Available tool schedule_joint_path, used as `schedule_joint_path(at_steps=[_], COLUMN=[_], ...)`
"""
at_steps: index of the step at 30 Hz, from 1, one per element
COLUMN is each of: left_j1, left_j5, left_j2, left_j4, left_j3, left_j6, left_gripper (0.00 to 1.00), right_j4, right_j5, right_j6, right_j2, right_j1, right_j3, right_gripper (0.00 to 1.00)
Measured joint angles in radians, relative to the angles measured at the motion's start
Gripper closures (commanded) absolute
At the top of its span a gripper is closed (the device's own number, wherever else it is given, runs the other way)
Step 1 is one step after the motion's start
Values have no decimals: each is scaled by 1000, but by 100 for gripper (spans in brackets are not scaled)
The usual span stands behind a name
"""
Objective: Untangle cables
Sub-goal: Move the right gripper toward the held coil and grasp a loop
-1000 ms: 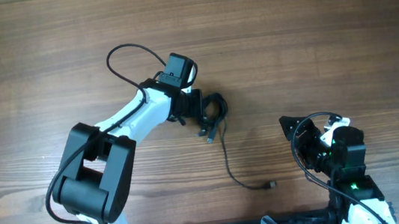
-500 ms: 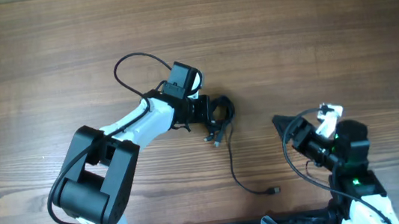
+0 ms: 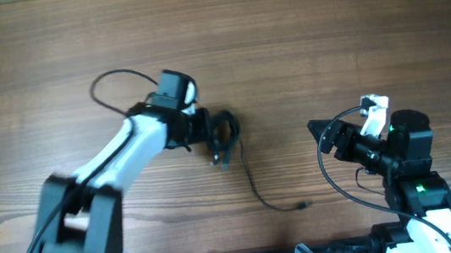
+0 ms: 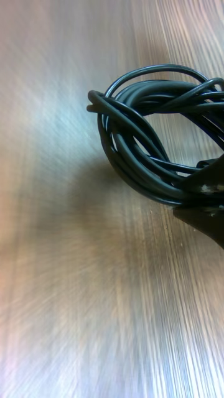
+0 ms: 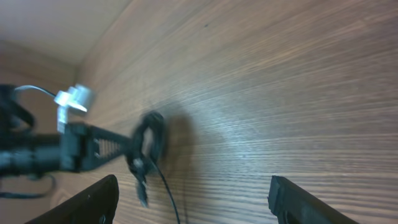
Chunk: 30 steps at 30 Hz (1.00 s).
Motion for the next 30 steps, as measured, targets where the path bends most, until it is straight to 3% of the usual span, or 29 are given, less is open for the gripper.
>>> schedule_joint_path(at_steps=[8, 14, 19, 26, 28, 30], left_j1=[18, 18, 18, 18, 18, 18], left_j5=[-3, -7, -2, 78, 96, 108], left_j2=[-277, -335, -336, -336, -336, -336], left_j4=[-14, -27, -31, -35, -42, -44], left_j3=[0, 0, 0, 0, 0, 0], left_j6=[-45, -134, -297, -465, -484, -493], left_gripper=[96, 96, 96, 96, 96, 96], right_j4=[40, 277, 492, 767, 824, 848], right_j5=[-97, -51, 103, 163, 158, 143], right_j6=[-23, -23, -18, 31, 54, 70], right_j2=[35, 109, 264, 483, 529, 549], right_j1=[114, 350, 518, 572, 573, 573], right_j3=[-1, 2, 6, 10, 10, 10], right_gripper=[19, 11, 10, 10, 22, 43])
